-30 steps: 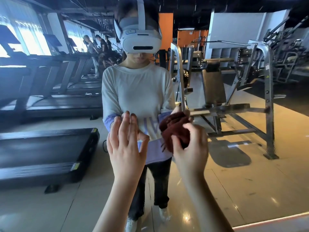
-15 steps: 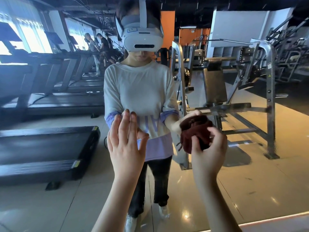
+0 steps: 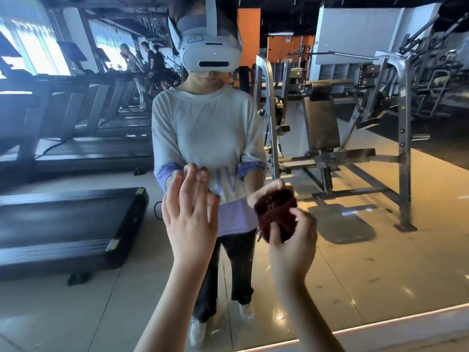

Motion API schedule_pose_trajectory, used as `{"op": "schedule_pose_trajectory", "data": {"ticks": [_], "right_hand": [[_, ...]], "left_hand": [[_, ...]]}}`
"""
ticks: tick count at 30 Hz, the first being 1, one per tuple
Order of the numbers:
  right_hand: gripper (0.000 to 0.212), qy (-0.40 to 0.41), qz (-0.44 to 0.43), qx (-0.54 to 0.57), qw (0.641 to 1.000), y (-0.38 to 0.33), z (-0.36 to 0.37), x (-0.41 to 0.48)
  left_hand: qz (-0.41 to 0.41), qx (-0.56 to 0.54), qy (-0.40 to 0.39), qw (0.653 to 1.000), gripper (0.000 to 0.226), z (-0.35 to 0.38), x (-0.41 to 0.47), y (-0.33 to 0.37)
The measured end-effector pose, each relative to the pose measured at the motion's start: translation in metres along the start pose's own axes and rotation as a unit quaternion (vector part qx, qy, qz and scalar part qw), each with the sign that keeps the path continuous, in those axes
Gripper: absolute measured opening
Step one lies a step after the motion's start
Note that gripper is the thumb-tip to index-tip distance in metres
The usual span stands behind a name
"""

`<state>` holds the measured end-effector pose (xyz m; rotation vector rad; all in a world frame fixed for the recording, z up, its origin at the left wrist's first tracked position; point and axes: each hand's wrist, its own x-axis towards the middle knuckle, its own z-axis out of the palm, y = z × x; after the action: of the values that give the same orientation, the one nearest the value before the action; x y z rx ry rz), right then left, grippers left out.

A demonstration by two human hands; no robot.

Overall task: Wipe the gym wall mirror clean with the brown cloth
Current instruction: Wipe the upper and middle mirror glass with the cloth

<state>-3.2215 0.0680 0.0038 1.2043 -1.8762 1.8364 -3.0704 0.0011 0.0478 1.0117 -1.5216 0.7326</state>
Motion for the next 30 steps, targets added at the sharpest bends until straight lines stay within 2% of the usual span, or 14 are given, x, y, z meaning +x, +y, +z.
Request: {"op": "schedule_pose_trajectory", "data": {"ticks": [4,9,11,16,18,20,22,27,30], "right_hand": [[0.052,-0.077,-0.044,0.0,0.996,0.001,0.006,-0.024],[0.043,0.043,0.068,0.047,0.996,0.019,-0.011,0.018],[0.046,0.043,0.074,0.029,0.996,0.019,-0.007,0.006],[0.047,-0.043,-0.014,0.013,0.999,0.013,0.004,-0.017],[0.044,-0.005,-0.008,0.027,1.0,0.017,-0.004,0.005],[0.045,0.06,0.044,0.058,0.996,0.022,-0.01,0.024],[0.048,0.081,0.07,0.059,0.992,0.021,-0.009,0.023],[0.049,-0.008,-0.049,0.034,0.998,0.005,0.003,-0.003],[0.037,0.024,-0.074,0.058,0.995,-0.003,-0.003,0.028]], "left_hand": [[0.009,-0.007,-0.03,0.999,0.061,-0.001,-0.004,0.002],[0.023,0.012,-0.059,0.998,0.078,-0.002,-0.007,0.0],[0.021,0.016,-0.055,0.998,0.077,-0.002,-0.007,0.002],[0.022,0.025,-0.052,0.998,0.079,0.0,-0.007,0.001],[0.02,0.03,-0.053,0.998,0.082,0.0,-0.007,0.001],[0.02,0.033,-0.05,0.998,0.083,0.0,-0.006,0.001],[0.021,0.034,-0.048,0.998,0.083,-0.001,-0.005,0.002],[0.014,0.03,-0.044,0.998,0.077,-0.001,-0.005,0.003],[0.012,0.029,-0.047,0.998,0.077,-0.002,-0.005,0.003]]}}
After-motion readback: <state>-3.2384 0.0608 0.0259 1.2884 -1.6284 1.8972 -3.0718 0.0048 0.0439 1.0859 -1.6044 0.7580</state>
